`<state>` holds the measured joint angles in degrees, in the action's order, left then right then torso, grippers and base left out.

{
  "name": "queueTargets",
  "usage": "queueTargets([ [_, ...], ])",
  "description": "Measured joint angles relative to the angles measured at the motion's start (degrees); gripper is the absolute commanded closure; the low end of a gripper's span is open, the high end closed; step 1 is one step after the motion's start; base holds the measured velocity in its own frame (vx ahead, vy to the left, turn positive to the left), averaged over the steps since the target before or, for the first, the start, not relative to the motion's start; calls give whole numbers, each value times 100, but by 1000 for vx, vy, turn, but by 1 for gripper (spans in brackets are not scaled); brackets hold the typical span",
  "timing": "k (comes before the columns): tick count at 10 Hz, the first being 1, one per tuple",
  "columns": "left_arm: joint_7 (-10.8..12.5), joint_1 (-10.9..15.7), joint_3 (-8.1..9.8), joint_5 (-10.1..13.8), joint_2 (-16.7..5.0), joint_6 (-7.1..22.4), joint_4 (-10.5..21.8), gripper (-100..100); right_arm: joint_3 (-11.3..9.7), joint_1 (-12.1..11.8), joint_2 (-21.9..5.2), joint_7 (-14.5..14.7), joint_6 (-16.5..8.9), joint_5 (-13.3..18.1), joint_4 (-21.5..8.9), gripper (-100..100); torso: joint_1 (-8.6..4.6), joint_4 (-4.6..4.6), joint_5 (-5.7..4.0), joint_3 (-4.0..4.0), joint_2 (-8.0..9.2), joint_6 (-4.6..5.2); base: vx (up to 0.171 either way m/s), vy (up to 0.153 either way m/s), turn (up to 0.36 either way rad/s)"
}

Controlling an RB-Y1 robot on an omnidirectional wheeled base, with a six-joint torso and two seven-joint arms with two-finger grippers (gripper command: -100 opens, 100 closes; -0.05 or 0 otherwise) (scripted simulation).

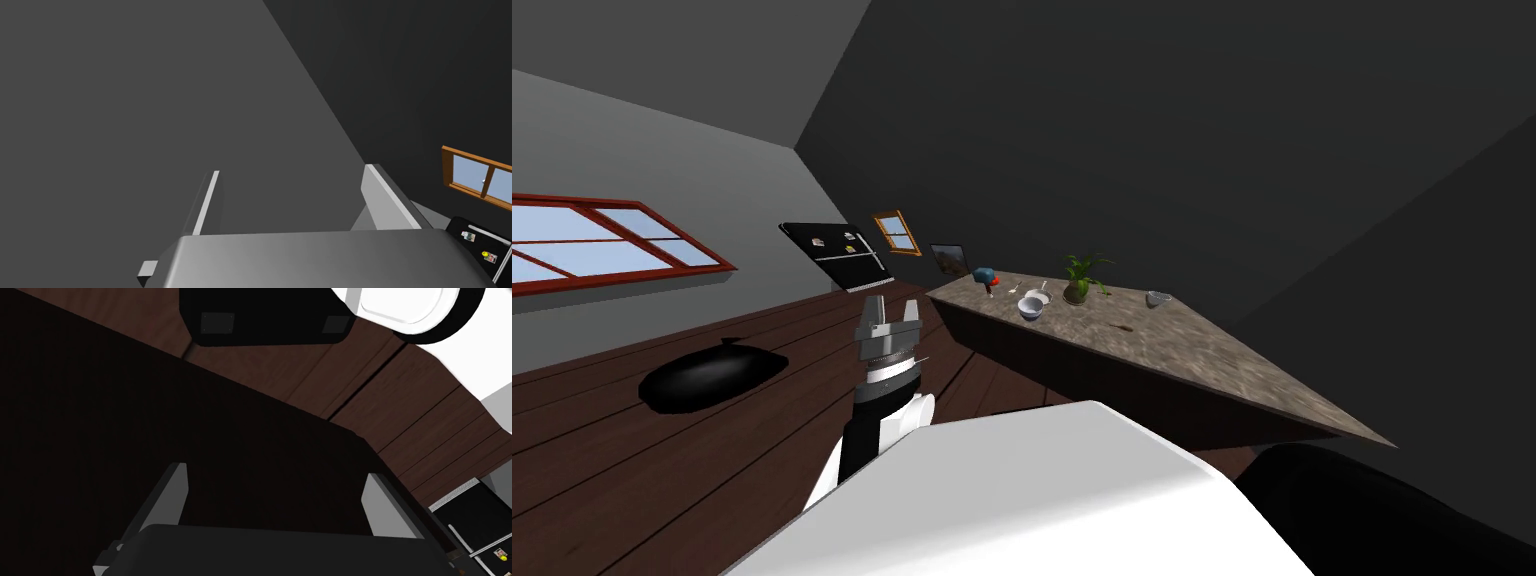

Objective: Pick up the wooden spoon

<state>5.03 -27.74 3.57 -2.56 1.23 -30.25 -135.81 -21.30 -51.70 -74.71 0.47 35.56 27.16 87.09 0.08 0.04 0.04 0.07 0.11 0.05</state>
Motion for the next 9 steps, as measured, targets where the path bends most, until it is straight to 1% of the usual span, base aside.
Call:
queueTargets([
  [1, 0, 1, 0, 0, 0, 0, 0, 0, -71, 12, -186, 1, -25, 56, -115, -100, 0, 0, 0, 0, 0, -5, 1, 27, 119],
  [2, 0, 0, 0, 0, 0, 0, 0, 0, -164, 102, -318, -15, -39, 122, -235, -100, -4, 0, -1, 0, 0, 1, -1, 32, 192],
  [3, 0, 0, 0, 0, 0, 0, 0, 0, -286, 213, -458, -26, -23, 208, -448, -100, -3, 0, -1, 0, 0, -3, 1, 22, 111],
  [4, 0, 0, 0, 0, 0, 0, 0, 0, -274, 112, -661, -12, -79, 206, -395, -100, -4, 0, -1, 1, 1, 1, 1, 25, 263],
  [5, 0, 1, 0, 0, 0, 0, 0, 0, -312, 125, -867, 16, -63, 231, -554, -100, -5, 0, -1, -1, -1, -6, 2, 13, 117],
  [6, 0, 0, 1, 0, 0, 0, 0, 0, -335, 121, -982, 70, -33, 253, -671, -100, -8, 1, -3, 1, 1, 3, 0, 13, 157],
  [7, 0, 0, 0, 0, 0, 0, 0, 0, -421, 180, -1182, 74, -48, 308, -785, -100, -9, 0, -2, 0, 0, -3, -1, 13, 334],
  [8, 0, 1, 0, 0, 0, 0, 0, 0, -530, 211, -1318, 133, -114, 382, -947, -100, -9, 0, -3, 0, -1, -4, -2, 4, 125],
  [9, 0, 0, 1, 0, 0, 0, 0, 0, -596, 257, -1513, 110, -190, 422, -945, -100, -11, 1, -3, 0, 0, 2, -2, 5, 193],
])
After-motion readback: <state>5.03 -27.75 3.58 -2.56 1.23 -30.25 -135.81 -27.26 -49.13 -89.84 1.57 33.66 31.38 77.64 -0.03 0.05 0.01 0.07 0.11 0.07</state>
